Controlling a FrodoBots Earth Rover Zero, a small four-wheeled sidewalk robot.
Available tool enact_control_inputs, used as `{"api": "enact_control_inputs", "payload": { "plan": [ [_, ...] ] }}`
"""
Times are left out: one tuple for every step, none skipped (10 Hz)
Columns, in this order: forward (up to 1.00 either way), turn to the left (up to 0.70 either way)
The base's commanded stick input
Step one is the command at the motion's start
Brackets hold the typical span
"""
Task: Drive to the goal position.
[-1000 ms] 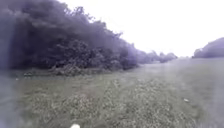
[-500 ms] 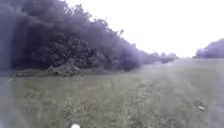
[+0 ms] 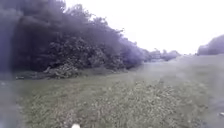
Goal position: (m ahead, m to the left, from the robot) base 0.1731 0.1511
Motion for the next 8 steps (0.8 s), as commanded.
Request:
{"api": "enact_control_inputs", "payload": {
  "plan": [
    [0.7, -0.23],
    [0.7, -0.26],
    [0.7, -0.29],
    [0.7, -0.32],
    [0.7, -0.35],
    [0.7, -0.35],
    [0.7, -0.35],
    [0.7, -0.35]
  ]
}}
